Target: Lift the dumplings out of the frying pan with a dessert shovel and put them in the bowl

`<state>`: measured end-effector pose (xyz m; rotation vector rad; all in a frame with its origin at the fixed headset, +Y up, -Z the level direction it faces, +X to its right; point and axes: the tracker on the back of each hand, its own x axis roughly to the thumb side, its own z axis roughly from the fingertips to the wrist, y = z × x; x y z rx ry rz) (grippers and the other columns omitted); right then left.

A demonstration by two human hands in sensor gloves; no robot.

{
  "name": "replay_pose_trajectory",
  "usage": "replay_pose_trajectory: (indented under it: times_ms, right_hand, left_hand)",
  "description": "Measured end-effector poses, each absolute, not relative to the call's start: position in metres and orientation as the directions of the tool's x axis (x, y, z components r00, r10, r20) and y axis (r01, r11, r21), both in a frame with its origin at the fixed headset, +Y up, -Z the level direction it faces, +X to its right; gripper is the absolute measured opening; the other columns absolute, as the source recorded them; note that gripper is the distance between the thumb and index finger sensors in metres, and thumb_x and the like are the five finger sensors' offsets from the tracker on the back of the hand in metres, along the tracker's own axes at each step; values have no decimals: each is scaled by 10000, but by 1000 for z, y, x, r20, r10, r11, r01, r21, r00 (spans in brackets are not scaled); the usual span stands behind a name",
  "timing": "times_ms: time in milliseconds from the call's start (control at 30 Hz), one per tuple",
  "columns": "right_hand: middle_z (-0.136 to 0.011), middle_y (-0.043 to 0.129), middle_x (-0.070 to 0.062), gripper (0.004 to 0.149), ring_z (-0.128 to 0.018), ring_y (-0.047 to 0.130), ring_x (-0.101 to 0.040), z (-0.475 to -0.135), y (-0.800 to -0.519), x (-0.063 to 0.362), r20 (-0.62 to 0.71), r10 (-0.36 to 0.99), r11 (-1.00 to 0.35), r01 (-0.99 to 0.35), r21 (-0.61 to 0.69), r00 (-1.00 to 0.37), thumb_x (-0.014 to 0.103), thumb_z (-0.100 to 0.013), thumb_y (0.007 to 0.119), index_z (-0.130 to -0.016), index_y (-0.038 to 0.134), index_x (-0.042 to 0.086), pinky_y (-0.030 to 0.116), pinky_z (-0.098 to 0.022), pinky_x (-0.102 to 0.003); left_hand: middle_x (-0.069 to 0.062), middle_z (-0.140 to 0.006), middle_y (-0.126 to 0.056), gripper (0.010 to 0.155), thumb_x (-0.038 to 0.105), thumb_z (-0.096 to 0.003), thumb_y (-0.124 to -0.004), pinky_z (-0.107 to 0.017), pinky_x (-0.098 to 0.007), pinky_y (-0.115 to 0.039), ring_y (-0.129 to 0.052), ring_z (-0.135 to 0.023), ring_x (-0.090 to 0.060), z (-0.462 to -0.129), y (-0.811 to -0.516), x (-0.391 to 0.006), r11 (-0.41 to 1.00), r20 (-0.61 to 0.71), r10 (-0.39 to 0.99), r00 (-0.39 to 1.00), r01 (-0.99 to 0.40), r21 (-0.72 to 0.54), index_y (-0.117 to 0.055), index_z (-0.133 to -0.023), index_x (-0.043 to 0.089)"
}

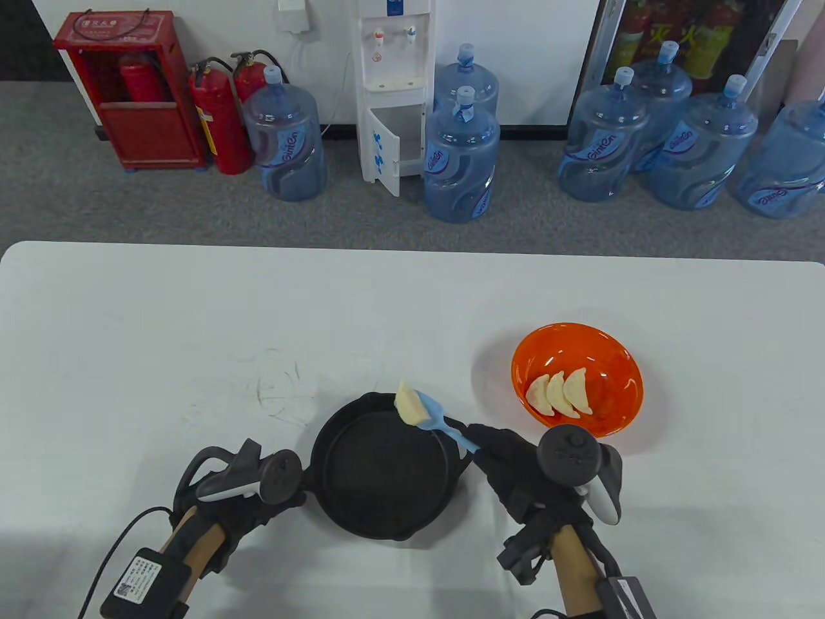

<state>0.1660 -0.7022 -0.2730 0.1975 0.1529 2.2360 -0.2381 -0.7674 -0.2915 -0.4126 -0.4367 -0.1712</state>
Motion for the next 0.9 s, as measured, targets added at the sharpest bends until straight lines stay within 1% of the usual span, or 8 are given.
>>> replay_pose_trajectory:
  times_ms: [233,400,633,900]
  right_hand:
    - [-950,806,-183,496,-503,911,-126,-275,-698,226,-22,789,-614,-789,18,-614,269,-626,721,-1098,720,117,837,-399,-401]
    - [-945,836,-176,477,-500,925,-140,-273,-700,259,-91,800,-600,-794,-99,-593,264,-618,754,-1078,760,136,841,-396,-410]
    - [-938,853,-178,467,-491,934,-148,-269,-704,290,-167,785,-618,-767,-173,-596,259,-611,770,-1063,784,141,842,-394,-415]
    - [-938,852,-180,464,-495,931,-151,-267,-705,315,-238,766,-641,-735,-221,-597,255,-613,769,-1063,783,141,839,-395,-418]
  left_hand:
    - [55,-731,-847,613,573,-485,-549,-652,-494,-780,-958,-500,-139,-291,-767,-238,903,443,-73,894,247,-350,-632,-970,207]
    - [58,-728,-846,613,575,-484,-548,-653,-495,-779,-957,-502,-138,-291,-767,-238,903,443,-73,894,247,-350,-631,-969,209]
    - [59,-729,-843,612,575,-483,-547,-654,-494,-778,-956,-503,-137,-291,-767,-239,902,437,-64,897,239,-358,-630,-968,211]
    - [59,-732,-843,611,575,-484,-546,-656,-495,-777,-956,-505,-139,-292,-767,-239,902,437,-66,897,241,-358,-629,-969,212]
